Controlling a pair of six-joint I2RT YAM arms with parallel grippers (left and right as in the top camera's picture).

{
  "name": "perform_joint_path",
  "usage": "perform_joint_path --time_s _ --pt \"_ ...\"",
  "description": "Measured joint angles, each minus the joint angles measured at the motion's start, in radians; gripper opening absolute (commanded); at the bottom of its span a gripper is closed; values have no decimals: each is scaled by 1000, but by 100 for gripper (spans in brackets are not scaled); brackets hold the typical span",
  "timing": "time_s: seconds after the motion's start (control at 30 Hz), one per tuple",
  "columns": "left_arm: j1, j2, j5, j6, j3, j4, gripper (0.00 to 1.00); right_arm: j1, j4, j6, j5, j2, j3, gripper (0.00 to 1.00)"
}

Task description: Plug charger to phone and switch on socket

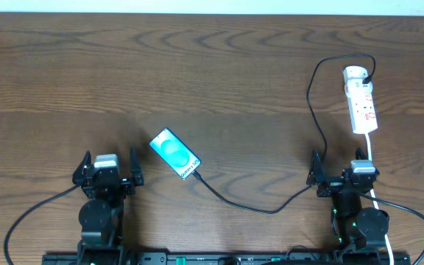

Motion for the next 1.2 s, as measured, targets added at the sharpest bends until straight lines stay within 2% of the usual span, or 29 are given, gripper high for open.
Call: perform_joint_path --time_s 0.13,1.2 --pt "-1 -74 4 12 4 -8 98 0 -1 0 0 -1 0 99" --pt "-1 -76 23 12 5 -11 98 -3 -1 0 0 -1 0 99"
